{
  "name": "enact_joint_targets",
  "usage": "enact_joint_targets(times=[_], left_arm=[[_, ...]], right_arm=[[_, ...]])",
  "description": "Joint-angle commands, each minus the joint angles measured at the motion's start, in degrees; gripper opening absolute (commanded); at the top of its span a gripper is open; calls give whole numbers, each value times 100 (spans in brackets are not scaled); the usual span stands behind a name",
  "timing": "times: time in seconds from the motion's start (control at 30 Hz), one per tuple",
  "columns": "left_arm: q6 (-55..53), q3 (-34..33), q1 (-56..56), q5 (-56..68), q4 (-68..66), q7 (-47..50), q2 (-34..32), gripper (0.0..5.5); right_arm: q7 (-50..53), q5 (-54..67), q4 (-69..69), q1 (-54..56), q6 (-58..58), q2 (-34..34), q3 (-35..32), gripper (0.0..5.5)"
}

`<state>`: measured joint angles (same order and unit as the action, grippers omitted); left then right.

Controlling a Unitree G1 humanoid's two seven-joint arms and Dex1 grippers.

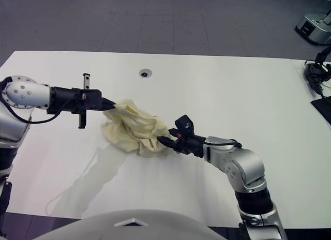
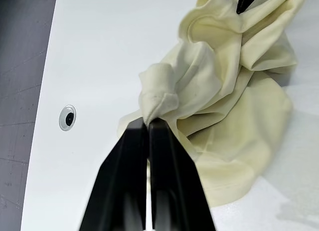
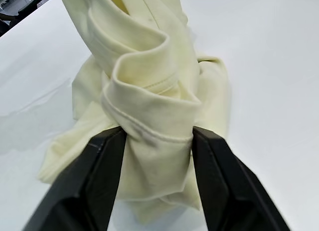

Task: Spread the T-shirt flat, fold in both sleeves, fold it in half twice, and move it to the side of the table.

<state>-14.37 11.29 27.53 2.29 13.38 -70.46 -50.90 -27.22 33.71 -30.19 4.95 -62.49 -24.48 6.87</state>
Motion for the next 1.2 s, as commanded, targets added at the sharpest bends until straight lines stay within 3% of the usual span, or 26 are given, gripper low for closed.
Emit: enact_joint_targets(times=[0.03, 0.37, 0.6, 0.83, 1.03, 1.2], left_arm=[[21, -42, 0, -48, -54, 3, -153, 0], [216, -89, 131, -126, -421, 189, -93, 0], [862, -11, 1209, -487, -2138, 670, 313, 0], [1563, 79, 2415, -739, -3833, 896, 776, 0], [1104, 103, 1591, -91, -2468, -218, 403, 0], [283, 18, 329, 292, -804, -442, 23, 0]], right_arm=[[-14, 82, -149, 62, -85, -121, -74, 161], [-383, 313, -246, 468, -105, -612, -296, 1], [-2221, -146, 1370, 2216, 1212, -1869, -308, 1], [-3990, -602, 3854, 4165, 2475, -1659, 143, 1], [-5588, -711, 3963, 3933, 2758, -1900, 758, 1], [-6065, -922, 3439, 3131, 2814, -2090, 1235, 1]])
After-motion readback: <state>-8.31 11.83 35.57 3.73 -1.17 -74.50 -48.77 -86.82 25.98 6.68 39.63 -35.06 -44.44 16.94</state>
